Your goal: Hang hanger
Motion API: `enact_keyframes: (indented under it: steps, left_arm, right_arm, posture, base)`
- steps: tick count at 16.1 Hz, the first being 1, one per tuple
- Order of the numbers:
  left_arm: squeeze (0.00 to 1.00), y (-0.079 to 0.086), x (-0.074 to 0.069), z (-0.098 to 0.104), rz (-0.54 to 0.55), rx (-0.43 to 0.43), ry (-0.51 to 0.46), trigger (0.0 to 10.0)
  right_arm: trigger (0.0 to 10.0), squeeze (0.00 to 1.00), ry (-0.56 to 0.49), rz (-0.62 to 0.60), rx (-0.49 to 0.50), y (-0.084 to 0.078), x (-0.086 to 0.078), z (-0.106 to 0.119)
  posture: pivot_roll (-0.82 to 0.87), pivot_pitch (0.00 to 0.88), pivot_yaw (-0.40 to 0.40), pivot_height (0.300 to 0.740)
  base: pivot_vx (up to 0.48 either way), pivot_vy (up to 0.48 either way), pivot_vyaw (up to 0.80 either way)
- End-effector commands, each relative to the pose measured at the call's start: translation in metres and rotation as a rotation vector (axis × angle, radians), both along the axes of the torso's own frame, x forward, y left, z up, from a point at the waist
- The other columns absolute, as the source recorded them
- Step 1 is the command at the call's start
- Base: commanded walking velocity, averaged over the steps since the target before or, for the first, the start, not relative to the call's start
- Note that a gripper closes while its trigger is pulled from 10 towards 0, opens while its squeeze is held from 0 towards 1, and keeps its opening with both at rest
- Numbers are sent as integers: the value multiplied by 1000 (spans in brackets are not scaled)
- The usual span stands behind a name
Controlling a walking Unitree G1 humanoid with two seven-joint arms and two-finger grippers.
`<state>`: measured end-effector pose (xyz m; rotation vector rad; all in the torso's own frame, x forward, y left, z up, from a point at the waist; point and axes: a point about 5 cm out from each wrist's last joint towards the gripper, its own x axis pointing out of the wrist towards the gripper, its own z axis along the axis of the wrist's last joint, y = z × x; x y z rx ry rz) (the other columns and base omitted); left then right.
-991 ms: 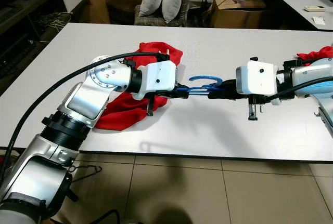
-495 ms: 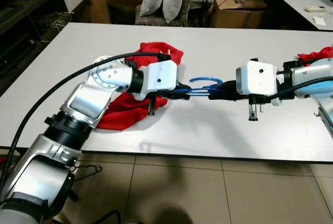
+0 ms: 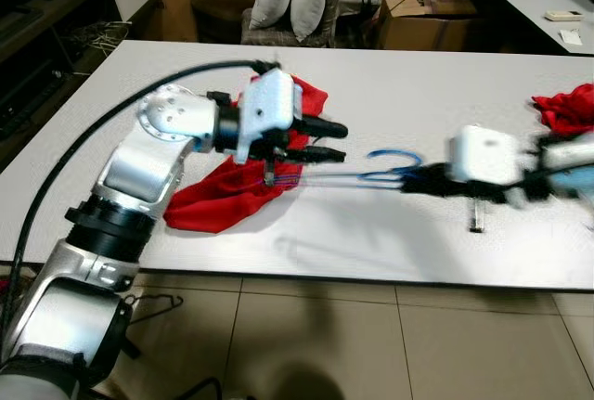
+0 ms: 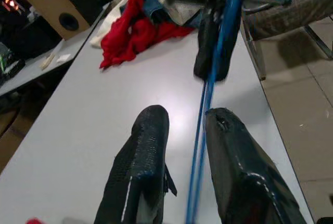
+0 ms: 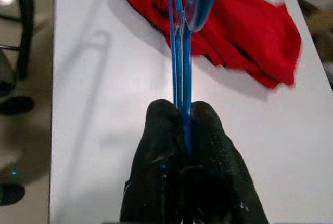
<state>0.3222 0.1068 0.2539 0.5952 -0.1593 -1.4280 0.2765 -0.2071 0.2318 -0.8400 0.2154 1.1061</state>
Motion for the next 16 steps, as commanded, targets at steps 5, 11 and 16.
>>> enact_keyframes:
  steps: [5, 11, 16]
  left_arm:
    - [0, 35, 9, -34, 369, -180, 53, 10000]
    - [0, 35, -1, -88, 894, -439, 251, 10000]
    - [0, 22, -13, -105, 1007, -435, 230, 10000]
  right_arm:
    - [0, 0, -79, -460, 285, -31, -37, -26]
    - [10000, 0, -126, -1043, 627, -6, -59, -68]
    - [10000, 0, -269, -1156, 580, 6, -58, -74]
  posture:
    - [-66, 0, 38, 740]
    - [-109, 0, 60, 740]
    - [-111, 0, 56, 740]
  base:
    - [0, 0, 0]
    - [0, 0, 0]
    - [0, -257, 0]
